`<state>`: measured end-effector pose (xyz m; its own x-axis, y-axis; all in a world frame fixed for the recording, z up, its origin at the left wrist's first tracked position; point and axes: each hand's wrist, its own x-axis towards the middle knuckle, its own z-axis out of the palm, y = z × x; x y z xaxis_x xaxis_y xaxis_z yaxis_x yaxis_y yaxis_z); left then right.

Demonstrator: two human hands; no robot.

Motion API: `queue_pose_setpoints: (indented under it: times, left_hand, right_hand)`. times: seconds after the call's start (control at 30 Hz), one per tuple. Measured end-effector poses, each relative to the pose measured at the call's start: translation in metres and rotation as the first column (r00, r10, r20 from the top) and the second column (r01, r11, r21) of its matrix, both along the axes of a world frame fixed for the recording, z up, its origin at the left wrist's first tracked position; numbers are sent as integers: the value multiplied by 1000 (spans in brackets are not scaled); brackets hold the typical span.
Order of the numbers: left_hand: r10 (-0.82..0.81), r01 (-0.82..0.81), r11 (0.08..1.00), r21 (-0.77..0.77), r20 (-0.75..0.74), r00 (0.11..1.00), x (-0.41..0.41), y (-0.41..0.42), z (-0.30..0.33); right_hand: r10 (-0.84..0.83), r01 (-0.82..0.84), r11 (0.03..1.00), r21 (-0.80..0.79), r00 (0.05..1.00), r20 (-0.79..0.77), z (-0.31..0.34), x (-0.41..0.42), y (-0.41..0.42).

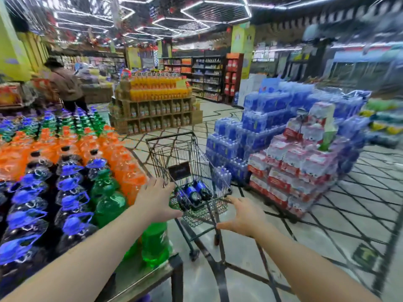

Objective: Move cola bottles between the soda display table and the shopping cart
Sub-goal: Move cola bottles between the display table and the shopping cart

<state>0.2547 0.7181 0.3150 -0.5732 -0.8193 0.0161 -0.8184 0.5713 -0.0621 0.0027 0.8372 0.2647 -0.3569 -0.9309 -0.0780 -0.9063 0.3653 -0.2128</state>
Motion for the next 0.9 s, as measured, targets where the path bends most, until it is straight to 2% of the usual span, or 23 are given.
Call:
queue_pose_setpoints:
  times: [0.27,0.43,0.9]
  left_hand:
    - [9,-12,998,68,50,999,-80,-36,-15]
    - [21,-29,995,97,86,996,-119,-82,-27]
    - [35,-63,974,216,132,991,-240,-291,-70]
  right_hand:
    - [17,-15,999,32,998,-58,-3,-82,-32]
    - [11,-10,999,44,1000,-16,-10,-126,-72]
    - [94,-88,978,188,995,-24,-31,-230,-268]
